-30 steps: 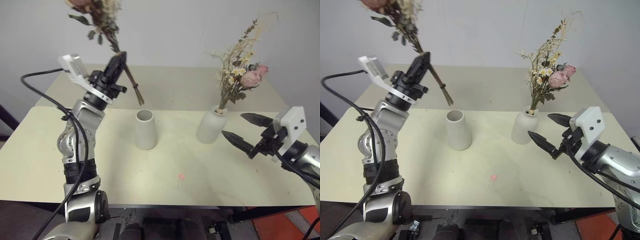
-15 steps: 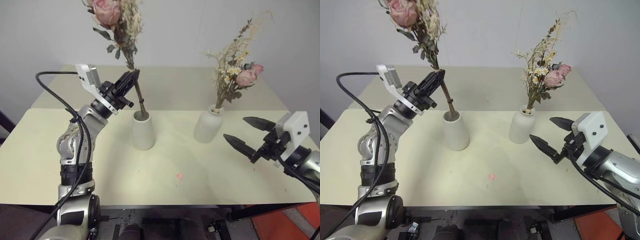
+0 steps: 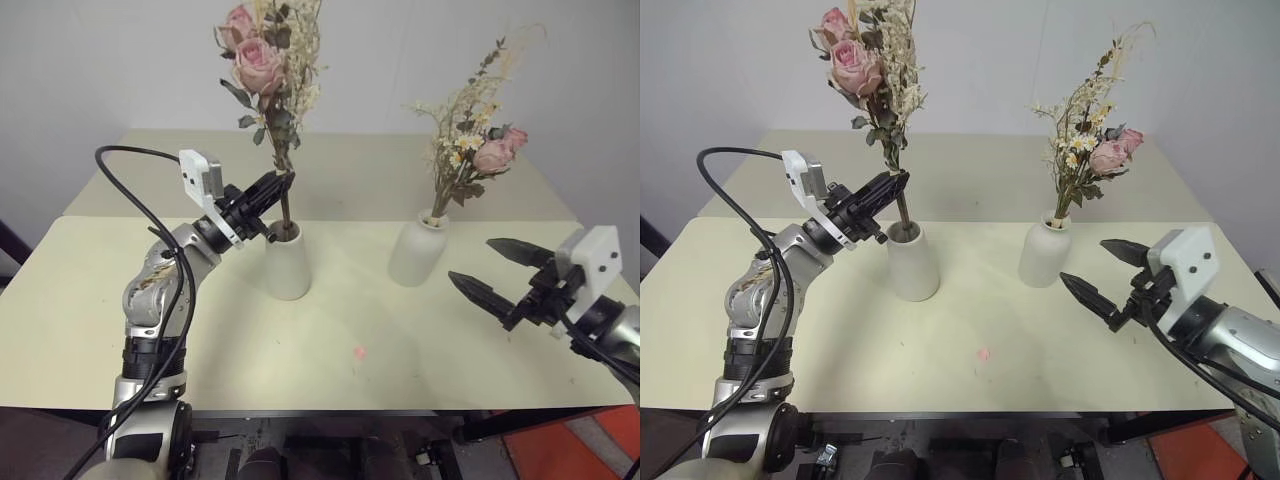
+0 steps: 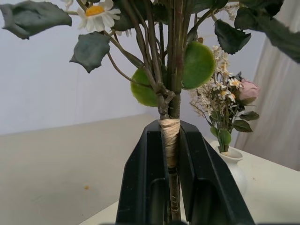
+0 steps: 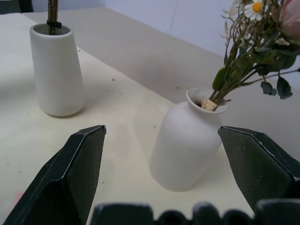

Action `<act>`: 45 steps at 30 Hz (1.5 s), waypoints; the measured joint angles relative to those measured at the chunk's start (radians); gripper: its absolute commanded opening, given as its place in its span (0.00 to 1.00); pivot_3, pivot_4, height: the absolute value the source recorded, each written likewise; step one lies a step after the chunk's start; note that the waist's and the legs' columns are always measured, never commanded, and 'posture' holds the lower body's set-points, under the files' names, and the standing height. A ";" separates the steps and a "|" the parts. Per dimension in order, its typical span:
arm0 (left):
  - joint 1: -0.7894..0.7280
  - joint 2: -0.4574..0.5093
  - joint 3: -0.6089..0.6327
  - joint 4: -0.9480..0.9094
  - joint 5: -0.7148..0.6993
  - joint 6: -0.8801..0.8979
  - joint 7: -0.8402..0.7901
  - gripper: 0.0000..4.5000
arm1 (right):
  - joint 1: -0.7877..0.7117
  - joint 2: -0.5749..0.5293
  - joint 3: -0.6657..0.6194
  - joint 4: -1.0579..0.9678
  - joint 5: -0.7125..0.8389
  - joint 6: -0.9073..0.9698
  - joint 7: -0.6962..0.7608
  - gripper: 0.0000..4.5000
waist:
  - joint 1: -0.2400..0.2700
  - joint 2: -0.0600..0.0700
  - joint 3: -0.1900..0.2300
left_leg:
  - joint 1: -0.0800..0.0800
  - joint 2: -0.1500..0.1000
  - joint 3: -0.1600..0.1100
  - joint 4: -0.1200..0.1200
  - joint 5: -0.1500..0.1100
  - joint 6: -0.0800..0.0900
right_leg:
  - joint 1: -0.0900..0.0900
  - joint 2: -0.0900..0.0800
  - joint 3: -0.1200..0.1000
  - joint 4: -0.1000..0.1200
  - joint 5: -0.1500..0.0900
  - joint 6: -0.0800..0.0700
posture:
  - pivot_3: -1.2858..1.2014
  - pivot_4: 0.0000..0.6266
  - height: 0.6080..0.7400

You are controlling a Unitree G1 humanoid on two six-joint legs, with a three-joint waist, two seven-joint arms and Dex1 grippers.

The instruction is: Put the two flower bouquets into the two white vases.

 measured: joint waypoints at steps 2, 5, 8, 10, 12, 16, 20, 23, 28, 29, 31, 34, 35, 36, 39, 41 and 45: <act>0.007 0.001 0.000 0.000 -0.001 0.000 -0.014 0.42 | 0.010 -0.007 -0.023 -0.001 0.032 0.002 0.019 1.00 | 0.000 0.000 0.000 | 0.000 0.000 0.000 0.000 0.000 0.000 | 0.001 0.000 0.000 0.000 0.000 0.000 | 0.52 0.24 1.00; 0.013 0.001 -0.002 0.000 0.001 -0.005 -0.035 0.65 | 0.026 -0.014 -0.044 -0.005 0.045 0.000 0.049 1.00 | -0.001 0.000 0.000 | 0.001 0.000 0.000 0.000 0.000 0.000 | 0.002 0.000 0.000 0.000 0.000 0.000 | 0.52 0.24 1.00; 0.015 0.003 -0.002 0.000 0.004 -0.007 -0.046 0.85 | 0.027 -0.015 -0.044 -0.005 0.049 -0.003 0.070 1.00 | -0.001 0.000 0.000 | 0.002 0.000 0.000 0.000 0.000 0.000 | 0.004 0.000 0.000 0.000 0.000 0.001 | 0.52 0.24 1.00; 0.023 0.014 -0.002 -0.001 0.005 -0.010 -0.063 0.99 | 0.027 -0.016 -0.044 -0.004 0.050 -0.003 0.077 1.00 | -0.001 0.000 0.000 | 0.002 0.000 0.000 0.000 0.000 0.000 | 0.004 0.000 0.000 0.000 0.000 0.001 | 0.52 0.24 1.00; 0.040 0.036 -0.003 -0.004 0.005 -0.011 -0.088 1.00 | 0.027 -0.016 -0.044 -0.003 0.050 -0.008 0.088 1.00 | -0.002 0.000 0.000 | 0.002 0.001 0.000 0.000 0.000 0.000 | 0.003 0.000 0.000 0.000 -0.001 0.001 | 0.52 0.24 1.00; 0.063 0.095 -0.006 -0.042 0.002 -0.002 -0.143 1.00 | 0.025 -0.016 -0.044 0.004 0.052 -0.014 0.114 1.00 | -0.001 0.000 0.000 | 0.002 0.001 0.000 0.000 0.000 0.000 | 0.004 0.000 -0.001 0.000 -0.001 0.001 | 0.52 0.24 1.00; 0.070 0.129 -0.021 -0.056 0.036 -0.008 -0.157 1.00 | 0.013 -0.017 -0.041 0.014 0.049 -0.025 0.126 1.00 | 0.000 0.000 0.000 | 0.002 0.001 0.000 0.000 0.000 0.000 | 0.004 0.000 -0.001 0.000 -0.001 0.001 | 0.52 0.24 1.00; 0.070 0.166 -0.021 -0.070 0.012 0.033 -0.182 1.00 | 0.004 -0.032 -0.035 0.023 0.033 -0.032 0.131 1.00 | -0.001 0.000 0.000 | 0.002 0.001 0.000 0.000 0.000 0.000 | 0.004 0.000 -0.001 0.000 -0.001 0.001 | 0.52 0.24 1.00; 0.085 0.341 -0.013 -0.125 0.003 0.101 -0.239 1.00 | -0.002 -0.035 -0.034 0.026 0.027 -0.032 0.134 1.00 | -0.008 0.001 0.000 | 0.002 0.001 0.000 -0.001 0.000 0.001 | 0.003 0.000 -0.001 0.000 -0.001 0.001 | 0.52 0.24 1.00; 0.104 0.381 -0.007 -0.137 0.004 0.100 -0.266 1.00 | 0.000 -0.036 -0.036 0.025 0.028 -0.032 0.137 1.00 | -0.009 0.001 0.000 | 0.003 0.002 0.000 -0.001 0.000 0.001 | 0.003 0.001 -0.001 0.000 -0.002 0.001 | 0.52 0.24 1.00; 0.150 0.476 0.028 -0.145 -0.002 0.105 -0.333 1.00 | 0.014 -0.038 -0.044 0.026 0.028 -0.032 0.150 1.00 | -0.009 0.000 0.000 | 0.002 0.002 0.000 -0.001 0.000 0.001 | 0.002 0.001 -0.001 0.000 -0.002 0.001 | 0.52 0.24 1.00; 0.170 0.583 0.101 -0.144 -0.003 0.105 -0.391 1.00 | 0.032 -0.042 -0.050 0.040 0.027 -0.047 0.183 1.00 | -0.004 0.000 0.000 | 0.002 0.002 0.000 -0.001 0.000 0.000 | 0.002 0.001 -0.001 0.000 -0.004 0.004 | 0.52 0.24 1.00; 0.171 0.603 0.128 -0.144 -0.001 0.100 -0.401 1.00 | 0.033 -0.044 -0.051 0.046 0.027 -0.052 0.192 1.00 | -0.001 0.001 0.000 | 0.003 0.002 0.000 -0.001 0.000 0.001 | 0.003 0.000 -0.001 0.000 -0.004 0.005 | 0.52 0.24 1.00; 0.171 0.606 0.156 -0.143 -0.004 0.092 -0.404 1.00 | 0.032 -0.045 -0.051 0.050 0.026 -0.057 0.199 1.00 | 0.002 0.000 0.000 | 0.003 0.002 0.000 -0.001 0.000 0.001 | 0.004 0.000 -0.002 0.000 -0.005 0.006 | 0.52 0.24 1.00; 0.166 0.595 0.204 -0.133 -0.043 0.091 -0.390 1.00 | 0.022 -0.047 -0.048 0.063 0.018 -0.073 0.205 1.00 | 0.006 0.000 0.000 | 0.003 0.002 0.000 -0.001 0.000 0.000 | 0.004 0.000 -0.002 0.000 -0.005 0.006 | 0.52 0.24 1.00; 0.160 0.585 0.227 -0.132 -0.065 0.093 -0.372 1.00 | 0.006 -0.047 -0.036 0.073 0.008 -0.076 0.203 1.00 | 0.003 0.000 0.000 | 0.003 0.002 0.000 -0.001 0.000 0.000 | 0.004 0.000 -0.002 0.000 -0.005 0.005 | 0.52 0.24 1.00; 0.169 0.585 0.276 -0.138 -0.116 0.112 -0.362 1.00 | -0.006 -0.047 -0.015 0.084 -0.014 -0.081 0.201 1.00 | -0.003 0.000 0.000 | 0.002 0.003 0.000 -0.001 0.000 0.001 | 0.003 0.000 -0.002 0.000 -0.003 0.003 | 0.52 0.24 1.00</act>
